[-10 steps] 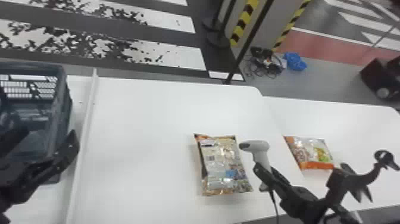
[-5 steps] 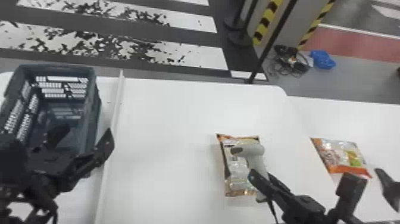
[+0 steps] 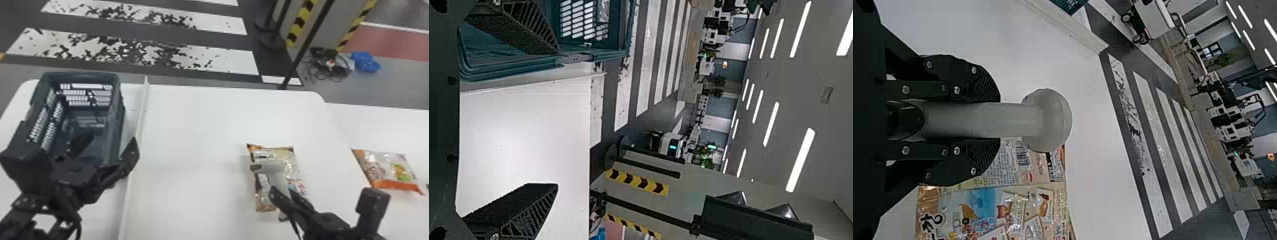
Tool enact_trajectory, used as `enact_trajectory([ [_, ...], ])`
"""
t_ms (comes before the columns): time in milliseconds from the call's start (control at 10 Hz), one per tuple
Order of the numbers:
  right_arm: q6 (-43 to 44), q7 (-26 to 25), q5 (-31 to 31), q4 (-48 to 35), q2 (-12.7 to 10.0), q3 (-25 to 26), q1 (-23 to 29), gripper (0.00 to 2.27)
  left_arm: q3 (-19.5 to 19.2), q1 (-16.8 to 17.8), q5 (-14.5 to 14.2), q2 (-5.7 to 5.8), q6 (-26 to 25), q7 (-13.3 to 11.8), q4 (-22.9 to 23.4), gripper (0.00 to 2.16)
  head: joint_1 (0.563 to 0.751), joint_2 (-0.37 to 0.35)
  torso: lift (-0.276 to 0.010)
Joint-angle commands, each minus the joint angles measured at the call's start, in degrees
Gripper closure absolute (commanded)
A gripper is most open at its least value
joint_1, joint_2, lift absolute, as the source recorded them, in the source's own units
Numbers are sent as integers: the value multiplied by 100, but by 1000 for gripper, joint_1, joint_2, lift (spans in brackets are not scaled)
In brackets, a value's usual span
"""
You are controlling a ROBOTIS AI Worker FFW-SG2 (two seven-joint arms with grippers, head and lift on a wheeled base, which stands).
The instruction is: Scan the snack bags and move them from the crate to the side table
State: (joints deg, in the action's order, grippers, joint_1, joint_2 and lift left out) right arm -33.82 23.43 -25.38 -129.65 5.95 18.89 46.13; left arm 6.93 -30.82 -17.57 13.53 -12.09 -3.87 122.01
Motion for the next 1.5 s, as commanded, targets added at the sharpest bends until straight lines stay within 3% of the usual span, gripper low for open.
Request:
enact_trajectory([
  [0, 186, -5, 42, 238, 38, -35, -87, 2216, -25, -56, 17, 0, 0, -8, 42, 36, 695, -184, -87],
  [500, 503, -5, 86, 801, 179, -122, -289, 2216, -51, -188, 52, -26, 18, -8, 130, 36, 695, -207, -87],
  [900, 520, -5, 15, 765, 249, -149, -271, 2216, -43, -223, 52, -44, 18, -8, 174, 36, 695, -206, -87],
  [1100, 204, 30, -406, 335, 258, 211, -192, 2216, -34, -223, 52, -44, 18, -8, 174, 36, 695, -205, -87],
  [1300, -359, 91, -767, 273, 267, 774, -482, 2216, -34, -223, 52, -44, 0, -8, 183, 36, 695, -224, -87],
  [1400, -464, 91, -767, 484, 381, 985, -737, 2216, -34, -223, 52, -35, 0, -8, 183, 36, 695, -246, -87],
])
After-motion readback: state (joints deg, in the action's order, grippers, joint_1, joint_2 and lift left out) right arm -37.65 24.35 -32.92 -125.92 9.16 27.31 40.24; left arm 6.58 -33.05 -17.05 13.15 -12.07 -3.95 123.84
